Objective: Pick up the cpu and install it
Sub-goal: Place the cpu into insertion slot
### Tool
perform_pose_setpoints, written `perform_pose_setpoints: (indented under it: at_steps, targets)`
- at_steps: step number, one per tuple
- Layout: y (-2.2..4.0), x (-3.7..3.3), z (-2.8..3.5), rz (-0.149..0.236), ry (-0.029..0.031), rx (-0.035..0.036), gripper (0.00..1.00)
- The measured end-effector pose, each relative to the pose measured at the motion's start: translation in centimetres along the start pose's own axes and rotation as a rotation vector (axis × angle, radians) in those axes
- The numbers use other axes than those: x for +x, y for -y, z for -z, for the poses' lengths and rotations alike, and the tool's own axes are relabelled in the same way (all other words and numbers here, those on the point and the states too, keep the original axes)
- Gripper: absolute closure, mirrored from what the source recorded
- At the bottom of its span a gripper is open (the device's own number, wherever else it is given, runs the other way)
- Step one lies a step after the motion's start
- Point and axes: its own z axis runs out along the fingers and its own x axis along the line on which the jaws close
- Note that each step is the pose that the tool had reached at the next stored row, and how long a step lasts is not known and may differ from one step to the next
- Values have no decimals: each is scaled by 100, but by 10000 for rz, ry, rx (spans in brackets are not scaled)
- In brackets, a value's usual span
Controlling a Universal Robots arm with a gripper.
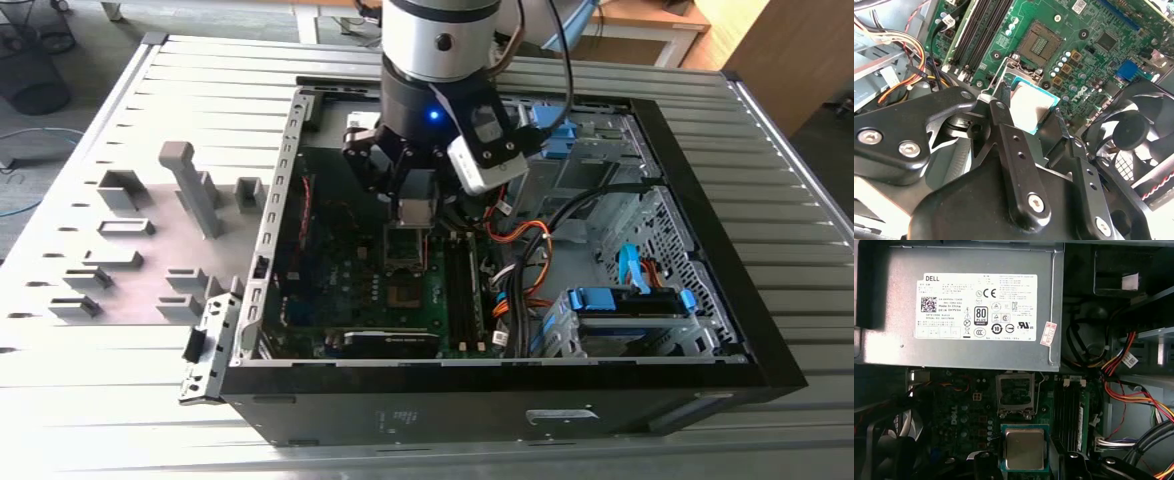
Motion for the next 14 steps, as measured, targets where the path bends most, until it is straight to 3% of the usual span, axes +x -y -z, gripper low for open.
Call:
perform_pose_setpoints:
  at_steps: [14]
  targets:
    - [5, 8, -37, -2, 0, 8, 53]
